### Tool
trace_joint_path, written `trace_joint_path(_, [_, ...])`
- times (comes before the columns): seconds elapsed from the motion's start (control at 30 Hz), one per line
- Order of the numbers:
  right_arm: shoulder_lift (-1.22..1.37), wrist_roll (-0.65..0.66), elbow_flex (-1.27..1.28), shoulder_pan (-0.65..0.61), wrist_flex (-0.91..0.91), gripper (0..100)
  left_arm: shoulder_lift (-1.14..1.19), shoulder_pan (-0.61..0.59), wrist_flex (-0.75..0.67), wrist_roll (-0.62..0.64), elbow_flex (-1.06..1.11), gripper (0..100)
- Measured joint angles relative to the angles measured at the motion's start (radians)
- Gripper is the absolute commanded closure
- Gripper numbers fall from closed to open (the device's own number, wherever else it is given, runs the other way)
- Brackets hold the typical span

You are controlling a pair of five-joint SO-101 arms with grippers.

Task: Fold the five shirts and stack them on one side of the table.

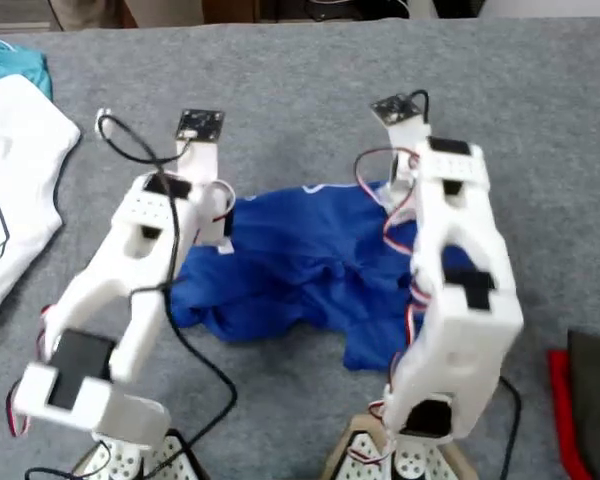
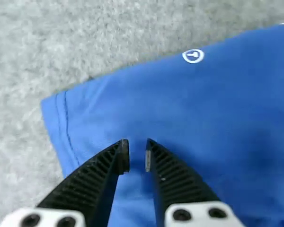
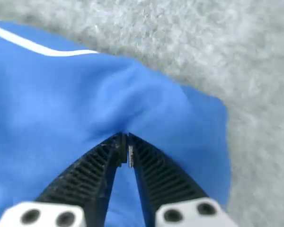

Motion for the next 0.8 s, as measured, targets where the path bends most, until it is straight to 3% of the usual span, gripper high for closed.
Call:
trace_joint_path(0.27, [0.341,0.003,-0.565,-0.002,0.270,97.4,0.417,-0.048,0.025,0.012,-0.377,98])
trace_joint_path(0.63, [0.789,0.003,-1.378,-0.002,0.434,97.3,0.953,-0.063,0.353,0.012,-1.297,98])
trace_joint_path(0.8, [0.887,0.002,-1.550,0.000,0.431,97.2,1.149,-0.089,0.440,0.012,-1.679,98])
